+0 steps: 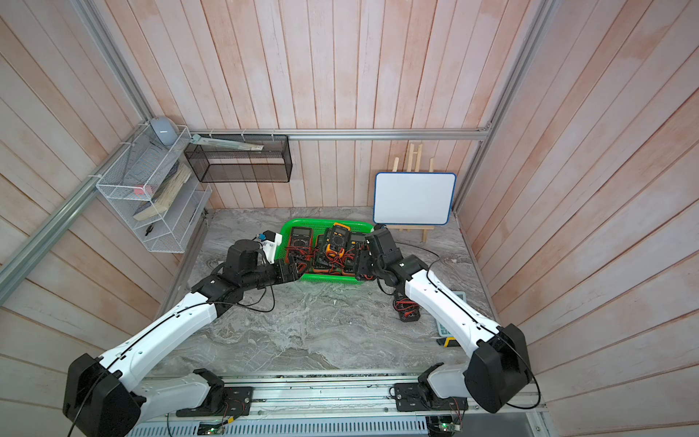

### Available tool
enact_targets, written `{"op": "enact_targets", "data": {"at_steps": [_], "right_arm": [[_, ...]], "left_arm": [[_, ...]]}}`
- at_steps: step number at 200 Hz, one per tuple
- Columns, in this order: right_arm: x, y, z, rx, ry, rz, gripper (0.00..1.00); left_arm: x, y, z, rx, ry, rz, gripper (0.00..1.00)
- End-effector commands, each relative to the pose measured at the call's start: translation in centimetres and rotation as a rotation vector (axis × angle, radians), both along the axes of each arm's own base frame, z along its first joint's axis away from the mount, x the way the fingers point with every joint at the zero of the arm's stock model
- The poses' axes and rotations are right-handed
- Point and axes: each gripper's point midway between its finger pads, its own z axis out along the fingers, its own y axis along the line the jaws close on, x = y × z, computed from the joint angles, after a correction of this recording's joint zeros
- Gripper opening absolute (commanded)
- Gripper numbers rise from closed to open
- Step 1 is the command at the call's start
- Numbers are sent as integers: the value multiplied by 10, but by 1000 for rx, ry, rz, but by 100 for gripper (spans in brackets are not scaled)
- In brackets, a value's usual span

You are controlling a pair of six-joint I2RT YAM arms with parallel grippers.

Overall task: Put the multimeter into the basket
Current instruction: Place the multimeter in the basket.

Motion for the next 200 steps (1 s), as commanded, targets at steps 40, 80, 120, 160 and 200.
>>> {"op": "enact_targets", "data": {"at_steps": [40,80,120,160,200], "right_arm": [[65,2,13,-21,-58,-20,32],[98,7,-4,-49,-28,-28,36],[116,16,-22,-66,11,-10,40],[124,19,-39,-88,44,-12,63],[126,20,-40,-94,48,-11,91]], "left_arm": [[10,12,17,50,-63,21,100],[13,16,17,55,-64,28,100],[14,21,14,61,-56,40,100],[14,23,14,63,-53,46,100],[13,26,12,65,-52,55,100]]}}
